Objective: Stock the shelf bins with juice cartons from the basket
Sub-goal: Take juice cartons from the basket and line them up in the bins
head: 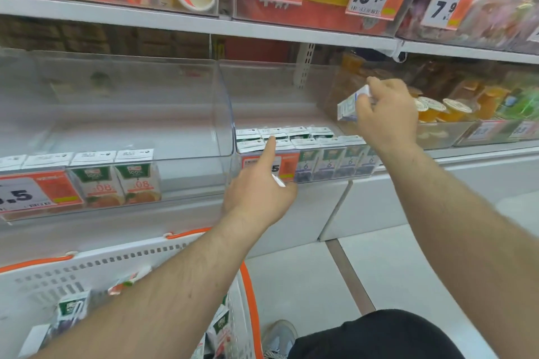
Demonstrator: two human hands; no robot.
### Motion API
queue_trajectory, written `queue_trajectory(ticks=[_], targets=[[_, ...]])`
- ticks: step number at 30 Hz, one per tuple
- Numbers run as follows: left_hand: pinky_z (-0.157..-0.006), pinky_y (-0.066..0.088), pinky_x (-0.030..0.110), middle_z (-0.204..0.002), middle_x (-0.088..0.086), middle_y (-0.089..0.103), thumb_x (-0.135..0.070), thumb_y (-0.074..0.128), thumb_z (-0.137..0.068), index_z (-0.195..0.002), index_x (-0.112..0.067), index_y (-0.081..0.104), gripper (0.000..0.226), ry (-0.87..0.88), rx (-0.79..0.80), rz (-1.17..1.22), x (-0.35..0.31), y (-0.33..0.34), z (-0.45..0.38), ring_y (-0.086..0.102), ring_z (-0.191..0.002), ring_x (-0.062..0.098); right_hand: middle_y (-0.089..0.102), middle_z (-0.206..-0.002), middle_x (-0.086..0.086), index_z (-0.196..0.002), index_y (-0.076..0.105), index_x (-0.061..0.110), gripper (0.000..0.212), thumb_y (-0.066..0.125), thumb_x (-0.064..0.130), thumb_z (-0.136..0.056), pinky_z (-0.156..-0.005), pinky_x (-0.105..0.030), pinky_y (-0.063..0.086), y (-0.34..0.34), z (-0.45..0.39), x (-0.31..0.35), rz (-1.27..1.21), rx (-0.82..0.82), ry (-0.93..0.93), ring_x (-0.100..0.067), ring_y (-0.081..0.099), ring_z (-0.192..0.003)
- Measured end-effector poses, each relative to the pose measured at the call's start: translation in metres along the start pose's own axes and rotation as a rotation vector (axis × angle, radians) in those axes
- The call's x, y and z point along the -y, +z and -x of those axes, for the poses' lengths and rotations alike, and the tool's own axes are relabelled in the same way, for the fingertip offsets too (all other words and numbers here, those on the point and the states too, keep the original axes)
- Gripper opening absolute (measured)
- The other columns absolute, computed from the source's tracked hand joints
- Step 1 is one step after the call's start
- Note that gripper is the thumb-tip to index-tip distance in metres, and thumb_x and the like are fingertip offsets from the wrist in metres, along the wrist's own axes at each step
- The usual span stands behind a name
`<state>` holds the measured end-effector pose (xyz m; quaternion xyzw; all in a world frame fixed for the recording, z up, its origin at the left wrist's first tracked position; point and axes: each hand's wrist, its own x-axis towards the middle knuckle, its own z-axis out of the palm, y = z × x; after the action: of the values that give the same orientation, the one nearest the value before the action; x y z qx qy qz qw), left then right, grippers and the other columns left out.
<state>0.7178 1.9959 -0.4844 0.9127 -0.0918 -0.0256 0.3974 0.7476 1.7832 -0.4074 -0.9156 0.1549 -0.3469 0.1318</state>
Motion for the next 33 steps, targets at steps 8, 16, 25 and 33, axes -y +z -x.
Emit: queue_trajectory(ticks=[8, 16, 25, 33], targets=[[-0.083, 0.052, 0.04, -0.108, -0.004, 0.064, -0.033, 0.057, -0.079, -0.139, -0.055, 0.025, 0.072, -0.01, -0.066, 0.107, 0.007, 0.013, -0.004, 0.059, -0.094, 0.029, 0.062, -0.13, -0.013, -0.119, 0.067, 0.009, 0.034, 0.049, 0.024, -0.094, -0.1, -0.039, 0.045, 0.042, -0.017, -0.017, 0.085, 0.543, 0.076, -0.036, 0.053, -0.12], [-0.085, 0.053, 0.04, -0.118, -0.006, 0.063, -0.033, 0.06, -0.081, -0.139, -0.056, 0.028, 0.071, 0.005, -0.085, 0.163, 0.008, 0.016, -0.008, 0.061, -0.096, 0.024, 0.068, -0.117, -0.012, -0.106, 0.072, 0.006, 0.031, 0.05, 0.021, -0.09, -0.097, -0.043, 0.05, 0.049, -0.029, -0.014, 0.043, 0.693, 0.145, -0.032, 0.061, -0.107], [-0.091, 0.048, 0.021, -0.13, -0.018, 0.056, -0.068, 0.066, -0.073, -0.138, -0.051, 0.041, 0.071, -0.055, 0.046, 0.843, 0.014, -0.001, 0.014, 0.06, -0.107, -0.002, 0.051, -0.144, -0.005, -0.132, 0.058, 0.027, 0.088, -0.007, 0.068, -0.09, -0.117, -0.056, 0.001, 0.049, -0.016, 0.0, 0.456, 0.687, -0.026, -0.029, 0.028, -0.144], [-0.052, 0.053, 0.035, -0.093, 0.014, 0.072, -0.071, 0.016, -0.092, -0.13, -0.039, 0.054, 0.063, -0.274, 0.28, 1.462, 0.015, -0.031, 0.026, 0.066, -0.062, 0.03, 0.069, -0.07, -0.001, -0.075, 0.071, 0.013, 0.018, 0.056, 0.022, -0.078, -0.071, -0.039, 0.053, -0.008, 0.077, 0.081, -0.435, 0.406, -0.05, -0.024, 0.062, -0.071]])
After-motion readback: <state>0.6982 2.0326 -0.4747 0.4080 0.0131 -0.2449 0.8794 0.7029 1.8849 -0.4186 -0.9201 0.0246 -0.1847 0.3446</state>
